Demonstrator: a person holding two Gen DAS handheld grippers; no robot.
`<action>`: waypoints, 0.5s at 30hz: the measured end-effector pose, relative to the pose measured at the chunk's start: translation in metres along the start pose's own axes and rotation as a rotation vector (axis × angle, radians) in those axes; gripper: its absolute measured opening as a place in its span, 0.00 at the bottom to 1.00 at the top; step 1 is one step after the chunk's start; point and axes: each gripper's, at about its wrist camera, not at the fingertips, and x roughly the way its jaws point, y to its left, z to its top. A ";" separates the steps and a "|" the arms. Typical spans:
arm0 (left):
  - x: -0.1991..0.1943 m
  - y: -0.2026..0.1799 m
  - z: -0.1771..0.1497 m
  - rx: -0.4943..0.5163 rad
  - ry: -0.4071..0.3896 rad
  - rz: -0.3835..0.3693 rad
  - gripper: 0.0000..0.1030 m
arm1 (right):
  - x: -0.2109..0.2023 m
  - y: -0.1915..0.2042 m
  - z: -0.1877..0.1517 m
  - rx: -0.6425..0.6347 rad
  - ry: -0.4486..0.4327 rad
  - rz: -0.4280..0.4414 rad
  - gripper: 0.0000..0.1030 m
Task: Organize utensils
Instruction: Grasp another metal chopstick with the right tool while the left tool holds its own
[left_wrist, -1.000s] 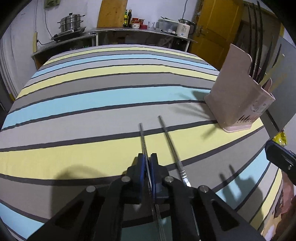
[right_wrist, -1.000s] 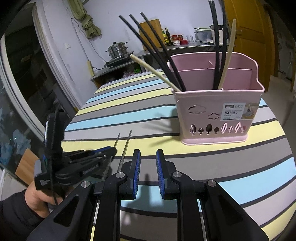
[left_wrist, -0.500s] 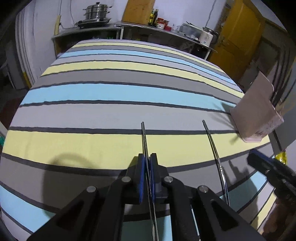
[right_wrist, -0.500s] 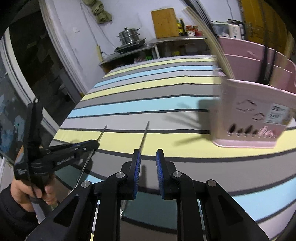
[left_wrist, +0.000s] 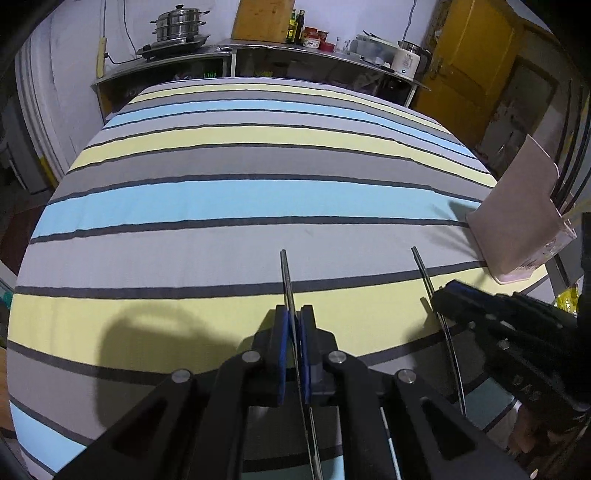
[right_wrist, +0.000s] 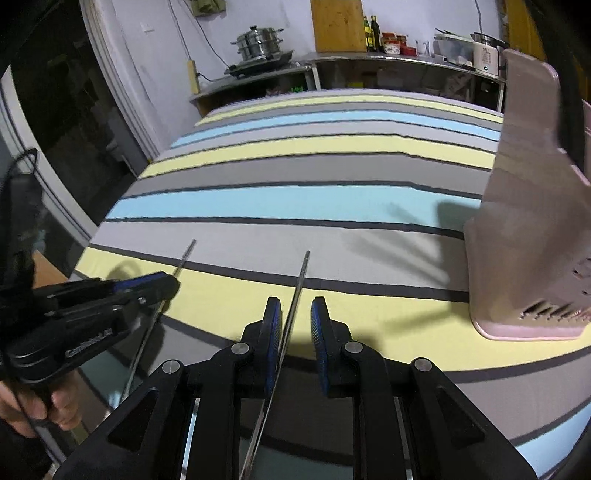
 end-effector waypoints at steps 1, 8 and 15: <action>0.001 0.000 0.001 0.003 0.002 0.000 0.07 | 0.003 0.000 -0.001 0.000 0.012 -0.006 0.17; 0.003 -0.002 0.004 0.033 0.005 0.002 0.07 | 0.007 0.007 0.002 -0.013 0.010 -0.049 0.17; 0.001 -0.006 0.000 0.046 -0.006 0.026 0.07 | 0.012 0.027 0.003 -0.062 0.026 -0.104 0.10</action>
